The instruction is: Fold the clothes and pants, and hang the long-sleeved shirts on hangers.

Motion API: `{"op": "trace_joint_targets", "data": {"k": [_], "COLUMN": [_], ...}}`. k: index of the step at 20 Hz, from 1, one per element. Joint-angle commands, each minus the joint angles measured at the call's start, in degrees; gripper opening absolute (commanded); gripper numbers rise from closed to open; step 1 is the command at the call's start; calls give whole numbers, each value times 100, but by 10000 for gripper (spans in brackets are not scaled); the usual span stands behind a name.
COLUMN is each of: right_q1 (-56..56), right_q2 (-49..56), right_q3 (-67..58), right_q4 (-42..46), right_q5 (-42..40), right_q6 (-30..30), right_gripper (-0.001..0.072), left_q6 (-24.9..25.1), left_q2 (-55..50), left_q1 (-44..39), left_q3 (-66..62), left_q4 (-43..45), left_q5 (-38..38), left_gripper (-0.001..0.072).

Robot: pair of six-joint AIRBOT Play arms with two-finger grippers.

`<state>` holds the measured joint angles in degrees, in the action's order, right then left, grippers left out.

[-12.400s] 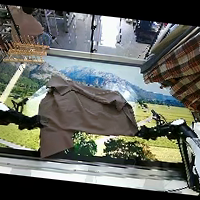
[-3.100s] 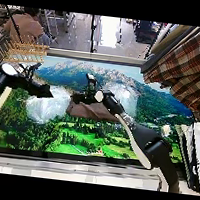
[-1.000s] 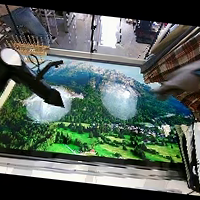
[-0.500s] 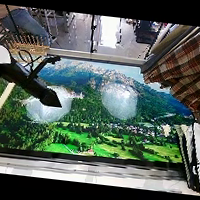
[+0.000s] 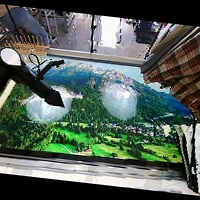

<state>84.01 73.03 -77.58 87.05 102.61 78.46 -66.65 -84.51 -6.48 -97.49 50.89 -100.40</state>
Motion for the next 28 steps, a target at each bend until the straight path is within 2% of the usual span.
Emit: {"op": "trace_joint_targets", "data": {"k": [1,2,4,6,8,10,11,13,15,16,17,18,19,20,21,23,24,25,26,28], "right_q1": [33,17,-98,-315,-660,-1132,-1451,-2382,-3641,-4291,-5014,-5720,-6345,-6924,-7462,-8170,-8376,-8500,-8629,-8815], "right_q2": [35,33,33,2,-11,-13,-13,2,2,0,0,2,2,2,13,31,31,31,31,31], "right_q3": [542,380,-208,-946,-1681,-2090,-2122,-2050,-1803,-1631,-1412,-1189,-997,-841,-774,-776,-778,-778,-778,-778], "right_q4": [634,621,590,409,-627,-2245,-2979,-3777,-3532,-3305,-3032,-2728,-2439,-2118,-1670,-833,-728,-752,-780,-778], "right_q5": [-254,-168,149,315,278,-96,-387,-686,-662,-702,-938,-1353,-1882,-2516,-3254,-4887,-5661,-6247,-6763,-7541], "right_q6": [-164,-160,-98,437,791,815,815,800,787,787,782,778,750,654,328,-350,-586,-610,-610,-610], "right_gripper": [632,690,699,698,698,696,696,695,692,678,625,532,380,179,16,19,26,115,169,167], "left_q6": [-2,-4,-63,-61,-61,-66,-138,-831,-1493,-1663,-1770,-1856,-1888,-1888,-1886,-1886,-1886,-1886,-1886,-1886], "left_q2": [-44,-44,-44,-44,-44,-37,-28,15,153,262,367,442,501,518,516,487,485,485,485,485], "left_q1": [4,4,4,4,4,7,7,9,70,162,267,341,400,442,450,455,455,455,455,455], "left_q3": [0,0,0,0,0,0,0,0,0,0,0,0,0,0,0,0,0,0,0,0], "left_q4": [2,4,2,4,11,293,708,2413,3917,4168,4135,4127,4131,4129,4135,4146,4146,4146,4146,4146], "left_q5": [35,33,31,33,31,28,31,81,328,614,1003,1270,1318,1346,1344,1344,1344,1344,1344,1344], "left_gripper": [8,7,8,8,8,8,8,8,8,8,8,8,8,8,8,8,8,8,8,8]}}
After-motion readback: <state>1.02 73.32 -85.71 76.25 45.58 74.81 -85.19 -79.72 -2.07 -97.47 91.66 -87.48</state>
